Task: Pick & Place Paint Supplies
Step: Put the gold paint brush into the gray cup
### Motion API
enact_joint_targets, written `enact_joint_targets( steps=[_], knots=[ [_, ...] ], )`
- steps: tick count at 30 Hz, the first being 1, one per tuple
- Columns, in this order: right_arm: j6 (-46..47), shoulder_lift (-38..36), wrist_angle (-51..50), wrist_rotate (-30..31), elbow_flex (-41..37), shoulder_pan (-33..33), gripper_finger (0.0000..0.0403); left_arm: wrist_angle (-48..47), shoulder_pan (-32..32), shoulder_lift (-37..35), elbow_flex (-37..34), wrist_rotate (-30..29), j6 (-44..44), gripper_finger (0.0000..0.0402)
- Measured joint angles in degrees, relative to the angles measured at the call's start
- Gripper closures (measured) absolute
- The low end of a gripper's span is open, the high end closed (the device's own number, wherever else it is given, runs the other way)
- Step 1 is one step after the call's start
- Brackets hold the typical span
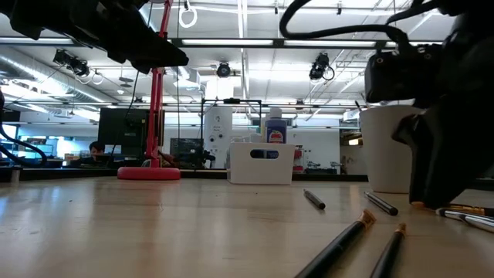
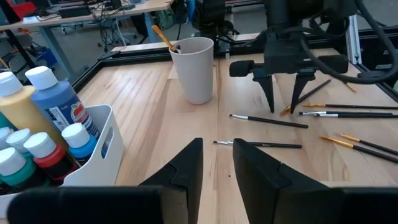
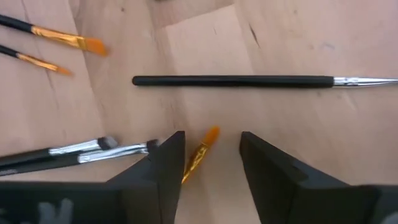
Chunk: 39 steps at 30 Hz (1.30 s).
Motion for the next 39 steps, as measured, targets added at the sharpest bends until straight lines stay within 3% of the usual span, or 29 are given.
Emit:
enact_joint_targets(
  steps=[3,9,19,23,28,33,39],
  knots=[
    [-1.9,-0.1,-1.1,2.4,0.0,1.1,0.0278,0.0,0.0,0.0,0.0,0.0,-0.2,0.0306],
    [-2.8,0.0,-1.1,4.7,-0.3,1.7,0.0391,0.0,0.0,0.0,0.0,0.0,-0.6,0.0306],
    [-2.6,-2.5,-0.5,1.7,-0.7,1.3,0.0400,0.0,0.0,0.0,0.0,0.0,-0.7,0.0306],
    [-4.2,-6.0,-0.2,-0.7,-0.8,0.3,0.0402,0.0,0.0,0.0,0.0,0.0,-0.7,0.0306],
    [-7.0,-12.3,0.3,1.7,-0.7,-1.6,0.0402,0.0,0.0,0.0,0.0,0.0,-0.7,0.0306],
    [-13.4,-21.4,-0.8,12.3,-0.6,-2.6,0.0402,0.0,0.0,0.0,0.0,0.0,-0.7,0.0306],
    [-26.6,-34.0,-2.6,39.8,-0.6,-2.2,0.0403,0.1,0.0,0.0,0.0,0.0,-0.7,0.0306]
  ],
)
